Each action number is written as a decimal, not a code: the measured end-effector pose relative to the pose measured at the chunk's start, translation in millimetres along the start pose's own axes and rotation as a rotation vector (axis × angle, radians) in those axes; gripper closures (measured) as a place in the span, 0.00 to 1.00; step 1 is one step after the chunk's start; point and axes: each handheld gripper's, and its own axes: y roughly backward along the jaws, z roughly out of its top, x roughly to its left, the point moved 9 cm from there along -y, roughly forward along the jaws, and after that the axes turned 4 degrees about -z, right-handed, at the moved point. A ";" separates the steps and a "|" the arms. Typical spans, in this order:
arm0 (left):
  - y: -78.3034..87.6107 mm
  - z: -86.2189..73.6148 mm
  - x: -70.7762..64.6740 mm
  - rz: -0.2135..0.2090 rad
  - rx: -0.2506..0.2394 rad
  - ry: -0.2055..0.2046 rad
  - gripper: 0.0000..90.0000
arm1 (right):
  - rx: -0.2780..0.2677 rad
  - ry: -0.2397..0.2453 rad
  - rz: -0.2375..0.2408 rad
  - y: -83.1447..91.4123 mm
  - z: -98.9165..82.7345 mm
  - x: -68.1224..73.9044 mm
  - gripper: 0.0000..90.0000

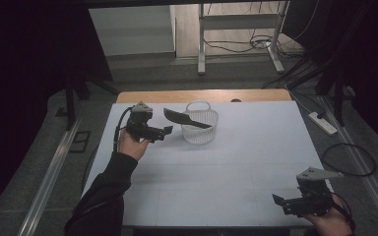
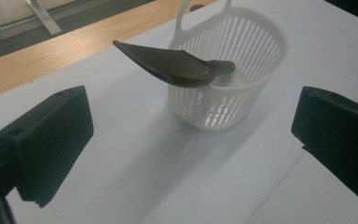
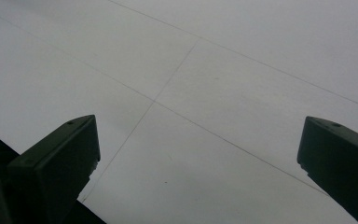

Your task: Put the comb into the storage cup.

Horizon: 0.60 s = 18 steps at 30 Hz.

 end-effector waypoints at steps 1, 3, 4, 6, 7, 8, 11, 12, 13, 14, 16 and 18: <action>0.1 -1.2 -0.1 -0.005 0.001 -0.005 0.00 | 0.000 0.001 0.000 -0.1 0.0 0.1 0.00; 0.4 -3.7 -0.8 -0.016 0.003 -0.006 0.00 | 0.000 0.002 0.000 -0.1 0.1 0.3 0.00; 0.4 -3.7 -0.8 -0.016 0.003 -0.006 0.00 | 0.000 0.002 0.000 -0.1 0.1 0.3 0.00; 0.9 -5.4 -1.5 -0.023 0.005 -0.005 0.00 | 0.001 0.004 0.000 -0.1 0.3 0.8 0.00; 1.0 -5.8 -1.7 -0.022 0.004 -0.005 0.00 | 0.001 0.005 0.000 -0.1 0.3 0.8 0.00; 1.4 -6.5 -2.1 -0.020 0.004 -0.010 0.00 | 0.001 0.005 0.000 -0.2 0.3 0.9 0.00; 2.2 -8.4 -3.1 -0.022 0.002 -0.016 0.00 | 0.001 0.006 0.001 -0.1 0.2 0.9 0.00; 2.4 -8.4 -3.6 -0.026 -0.006 -0.015 0.00 | 0.001 0.006 0.001 -0.1 0.2 0.9 0.00; 2.9 -8.9 -4.3 -0.031 -0.010 -0.016 0.00 | 0.000 0.006 0.001 0.0 0.2 0.9 0.00; 3.3 -9.2 -4.6 -0.032 -0.011 -0.016 0.00 | 0.000 0.006 0.001 0.0 0.2 0.9 0.00; 4.7 -9.7 -5.0 -0.031 -0.016 -0.019 0.00 | 0.000 0.007 0.002 0.1 0.2 1.0 0.00; 6.4 -10.1 -5.1 -0.030 -0.019 -0.021 0.00 | 0.000 0.007 0.002 0.1 0.2 1.1 0.00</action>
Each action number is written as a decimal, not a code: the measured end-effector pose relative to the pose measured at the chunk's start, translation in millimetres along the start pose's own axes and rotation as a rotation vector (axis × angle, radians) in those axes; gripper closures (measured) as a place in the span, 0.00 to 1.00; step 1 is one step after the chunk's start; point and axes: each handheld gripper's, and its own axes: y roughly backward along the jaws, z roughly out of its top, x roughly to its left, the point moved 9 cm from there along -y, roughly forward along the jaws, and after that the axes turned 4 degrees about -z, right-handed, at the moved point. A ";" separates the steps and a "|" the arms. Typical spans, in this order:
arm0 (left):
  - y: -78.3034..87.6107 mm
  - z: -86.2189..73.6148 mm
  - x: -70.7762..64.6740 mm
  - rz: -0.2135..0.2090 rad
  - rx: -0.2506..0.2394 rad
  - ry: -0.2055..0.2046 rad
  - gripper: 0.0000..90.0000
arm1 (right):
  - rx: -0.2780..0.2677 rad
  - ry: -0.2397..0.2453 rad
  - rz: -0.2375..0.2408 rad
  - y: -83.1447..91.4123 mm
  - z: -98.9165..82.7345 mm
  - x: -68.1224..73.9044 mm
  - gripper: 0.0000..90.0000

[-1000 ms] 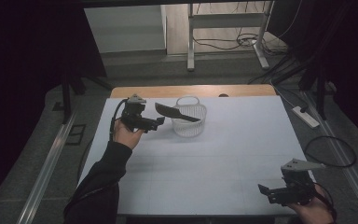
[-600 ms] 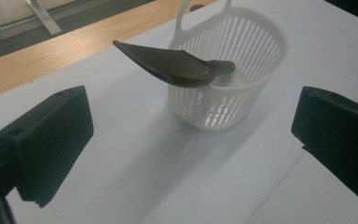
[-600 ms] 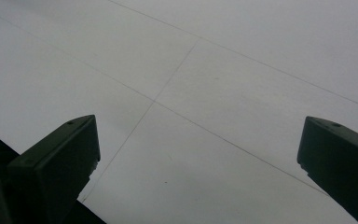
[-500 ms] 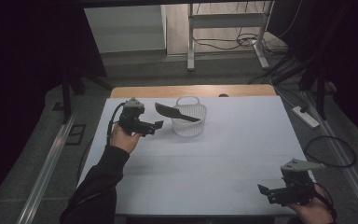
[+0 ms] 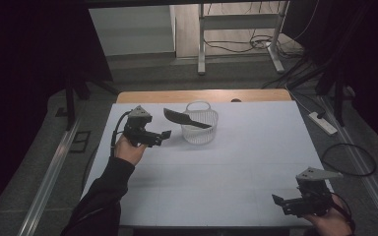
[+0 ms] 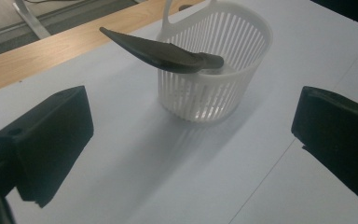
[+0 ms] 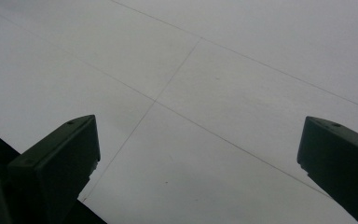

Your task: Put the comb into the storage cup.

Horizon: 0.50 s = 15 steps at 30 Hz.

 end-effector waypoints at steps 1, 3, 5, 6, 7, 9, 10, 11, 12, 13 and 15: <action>1.0 -0.1 -0.2 0.000 -0.002 0.002 0.00 | 0.000 0.001 0.000 0.0 0.0 0.0 0.00; 3.0 0.2 -0.4 0.001 -0.010 0.006 0.00 | -0.001 0.001 0.000 0.2 0.0 0.1 0.00; 5.4 0.3 -1.1 -0.005 -0.019 0.015 0.00 | -0.001 0.001 0.000 0.2 0.0 0.1 0.00; 6.6 0.2 -1.2 -0.008 -0.023 0.018 0.00 | -0.001 0.001 0.000 0.2 0.0 0.1 0.00; 8.0 -0.3 -1.4 -0.010 -0.024 0.021 0.00 | -0.002 0.001 0.000 0.3 0.0 0.1 0.00; 10.1 -1.4 -1.5 -0.009 -0.024 0.024 0.00 | -0.002 0.002 0.000 0.3 0.0 0.1 0.00; 11.0 -1.9 -1.5 -0.010 -0.026 0.025 0.00 | -0.002 0.002 0.000 0.3 0.0 0.1 0.00; 12.3 -2.8 -1.6 -0.013 -0.027 0.031 0.00 | -0.002 0.001 0.000 0.3 0.0 0.2 0.00; 13.4 -3.4 -1.6 -0.013 -0.030 0.033 0.00 | -0.003 0.001 0.000 0.3 0.1 0.1 0.00; 15.3 -4.3 -1.9 -0.016 -0.034 0.039 0.00 | -0.003 0.002 0.000 0.4 0.1 0.3 0.00; 16.7 -5.0 -1.9 -0.015 -0.033 0.043 0.00 | -0.004 0.003 0.000 0.5 0.2 0.3 0.00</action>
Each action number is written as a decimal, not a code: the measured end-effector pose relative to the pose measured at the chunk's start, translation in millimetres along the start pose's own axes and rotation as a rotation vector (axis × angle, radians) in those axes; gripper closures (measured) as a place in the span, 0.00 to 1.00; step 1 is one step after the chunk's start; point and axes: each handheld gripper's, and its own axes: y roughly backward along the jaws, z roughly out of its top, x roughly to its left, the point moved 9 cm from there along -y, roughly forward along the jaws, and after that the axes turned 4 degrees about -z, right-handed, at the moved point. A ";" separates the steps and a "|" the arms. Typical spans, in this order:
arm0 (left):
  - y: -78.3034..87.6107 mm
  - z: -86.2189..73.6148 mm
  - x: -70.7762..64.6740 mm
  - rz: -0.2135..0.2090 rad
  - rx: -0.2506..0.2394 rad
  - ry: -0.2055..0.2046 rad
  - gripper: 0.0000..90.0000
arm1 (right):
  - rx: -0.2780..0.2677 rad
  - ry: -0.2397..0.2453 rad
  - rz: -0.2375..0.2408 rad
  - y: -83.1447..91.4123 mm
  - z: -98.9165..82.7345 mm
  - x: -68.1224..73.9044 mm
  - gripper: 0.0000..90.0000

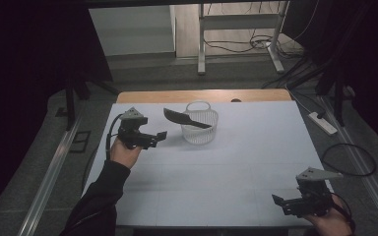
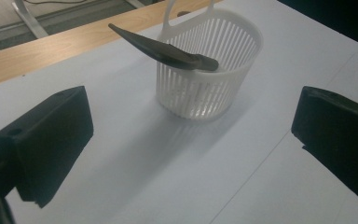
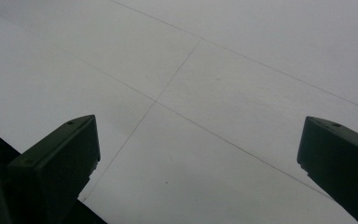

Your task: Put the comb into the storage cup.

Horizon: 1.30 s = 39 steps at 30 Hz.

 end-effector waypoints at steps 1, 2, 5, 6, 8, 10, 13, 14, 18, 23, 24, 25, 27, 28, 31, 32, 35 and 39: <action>0.9 -0.3 0.1 0.002 -0.001 0.002 0.00 | 0.000 0.000 0.000 0.0 0.0 0.0 0.00; 2.0 -0.6 -0.2 0.002 -0.004 0.006 0.00 | -0.001 0.000 0.000 0.1 0.0 0.0 0.00; 4.7 -1.9 -1.6 -0.005 -0.005 0.014 0.00 | -0.002 0.001 0.000 0.1 0.1 0.0 0.00; 5.6 -2.5 -2.2 -0.006 -0.008 0.016 0.00 | -0.002 0.001 0.000 0.2 0.1 0.1 0.00; 6.9 -3.5 -3.2 -0.009 -0.007 0.020 0.00 | -0.003 0.001 0.000 0.2 0.2 0.1 0.00; 8.5 -4.4 -4.5 -0.013 -0.007 0.022 0.00 | -0.005 0.002 0.000 0.5 0.3 0.2 0.00; 11.2 -5.7 -6.5 -0.015 -0.004 0.020 0.00 | -0.005 0.001 0.000 0.5 0.3 0.2 0.00; 11.8 -5.9 -7.0 -0.014 -0.005 0.020 0.00 | -0.006 0.002 0.000 0.5 0.3 0.2 0.00; 15.9 -7.8 -10.5 -0.015 -0.005 0.018 0.00 | -0.007 0.003 0.001 0.7 0.4 0.3 0.00; 20.4 -11.3 -15.1 -0.020 0.006 0.027 0.00 | -0.010 0.007 0.003 1.0 0.5 0.7 0.00; 21.2 -12.1 -15.9 -0.019 0.007 0.026 0.00 | -0.011 0.007 0.002 1.1 0.6 0.7 0.00; 21.9 -12.8 -16.8 -0.018 0.007 0.022 0.00 | -0.012 0.008 0.002 1.2 0.6 0.7 0.00; 23.4 -14.3 -18.0 -0.010 0.009 0.013 0.00 | -0.013 0.008 0.002 1.3 0.7 0.8 0.00; 24.1 -15.3 -18.8 -0.008 0.011 0.011 0.00 | -0.013 0.008 0.002 1.4 0.7 0.9 0.00; 26.0 -18.0 -21.4 -0.007 0.012 0.005 0.00 | -0.014 0.009 0.002 1.5 0.8 1.0 0.00; 26.5 -19.1 -22.3 -0.005 0.013 0.003 0.00 | -0.014 0.009 0.001 1.5 0.8 1.0 0.00; 28.6 -22.6 -24.8 -0.001 0.015 -0.005 0.00 | -0.015 0.011 0.001 1.6 0.9 1.2 0.00; 31.5 -27.0 -27.7 0.004 0.019 -0.017 0.00 | -0.017 0.013 0.001 1.8 0.9 1.4 0.00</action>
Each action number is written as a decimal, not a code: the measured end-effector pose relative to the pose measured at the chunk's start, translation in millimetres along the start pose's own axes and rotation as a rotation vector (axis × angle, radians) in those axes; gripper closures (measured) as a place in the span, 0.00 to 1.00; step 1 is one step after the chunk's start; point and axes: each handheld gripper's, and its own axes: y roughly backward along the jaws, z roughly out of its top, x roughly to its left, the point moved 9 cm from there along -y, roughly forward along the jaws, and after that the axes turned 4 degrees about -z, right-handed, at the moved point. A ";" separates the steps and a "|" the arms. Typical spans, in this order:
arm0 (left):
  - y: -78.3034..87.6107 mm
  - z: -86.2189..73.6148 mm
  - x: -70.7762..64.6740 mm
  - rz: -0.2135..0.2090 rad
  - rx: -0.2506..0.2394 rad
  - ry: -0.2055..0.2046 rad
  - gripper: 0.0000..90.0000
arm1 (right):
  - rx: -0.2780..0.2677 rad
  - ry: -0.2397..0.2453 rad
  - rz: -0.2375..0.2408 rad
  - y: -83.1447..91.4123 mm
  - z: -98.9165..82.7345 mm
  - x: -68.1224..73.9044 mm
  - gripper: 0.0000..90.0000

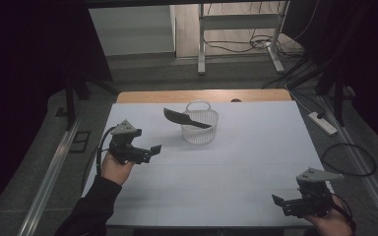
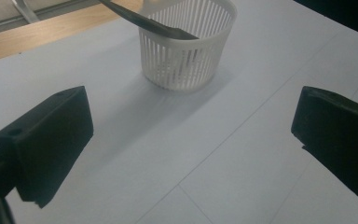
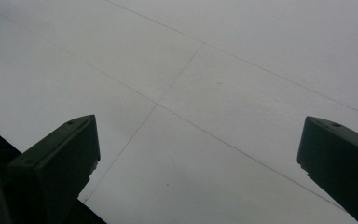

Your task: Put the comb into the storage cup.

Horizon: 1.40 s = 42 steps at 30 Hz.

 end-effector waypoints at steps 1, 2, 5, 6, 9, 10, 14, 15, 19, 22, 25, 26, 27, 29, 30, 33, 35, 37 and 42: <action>0.6 -1.1 -1.0 0.001 -0.001 0.000 0.00 | -0.001 0.000 0.000 0.0 0.0 0.1 0.00; 1.3 -2.4 -1.7 0.002 0.003 -0.002 0.00 | -0.001 0.001 0.000 0.1 0.1 0.1 0.00; 3.6 -6.3 -3.5 0.009 0.010 -0.009 0.00 | -0.002 0.003 0.000 0.2 0.2 0.4 0.00; 4.6 -7.4 -3.9 0.010 0.011 -0.011 0.00 | -0.003 0.004 0.000 0.3 0.2 0.6 0.00; 8.3 -10.1 -5.1 0.015 0.010 -0.010 0.00 | -0.004 0.006 -0.001 0.4 0.3 0.8 0.00; 9.6 -10.7 -5.4 0.015 0.008 -0.010 0.00 | -0.005 0.007 -0.001 0.4 0.4 0.8 0.00; 14.9 -13.2 -7.5 0.018 -0.001 -0.010 0.00 | -0.005 0.009 -0.002 0.3 0.5 0.9 0.00; 16.0 -14.0 -8.1 0.018 0.000 -0.010 0.00 | -0.005 0.009 -0.002 0.3 0.5 1.0 0.00; 19.8 -17.5 -10.0 0.022 -0.002 -0.008 0.00 | -0.005 0.011 -0.004 0.4 0.5 1.1 0.00; 23.1 -20.1 -11.3 0.023 -0.007 -0.004 0.00 | -0.005 0.012 -0.004 0.4 0.6 1.2 0.00; 25.6 -22.9 -12.5 0.025 -0.006 -0.005 0.00 | -0.005 0.012 -0.005 0.3 0.7 1.2 0.00; 26.3 -24.0 -13.1 0.025 -0.006 -0.004 0.00 | -0.005 0.013 -0.005 0.3 0.7 1.2 0.00; 27.1 -25.4 -13.8 0.025 -0.003 -0.005 0.00 | -0.005 0.013 -0.006 0.3 0.7 1.2 0.00; 28.6 -27.2 -14.4 0.029 -0.001 -0.008 0.00 | -0.007 0.013 -0.006 0.4 0.9 1.2 0.00; 29.8 -28.5 -15.0 0.030 -0.001 -0.006 0.00 | -0.007 0.014 -0.006 0.4 0.9 1.2 0.00; 33.0 -31.4 -15.6 0.036 0.000 -0.006 0.00 | -0.009 0.015 -0.007 0.4 1.1 1.3 0.00; 35.4 -33.9 -16.0 0.037 -0.001 -0.001 0.00 | -0.009 0.015 -0.006 0.4 1.1 1.4 0.00; 37.6 -36.8 -16.4 0.038 0.002 0.002 0.00 | -0.009 0.015 -0.005 0.3 1.2 1.5 0.00; 43.7 -42.4 -17.8 0.042 0.001 0.011 0.00 | -0.008 0.018 -0.006 0.2 1.3 2.0 0.00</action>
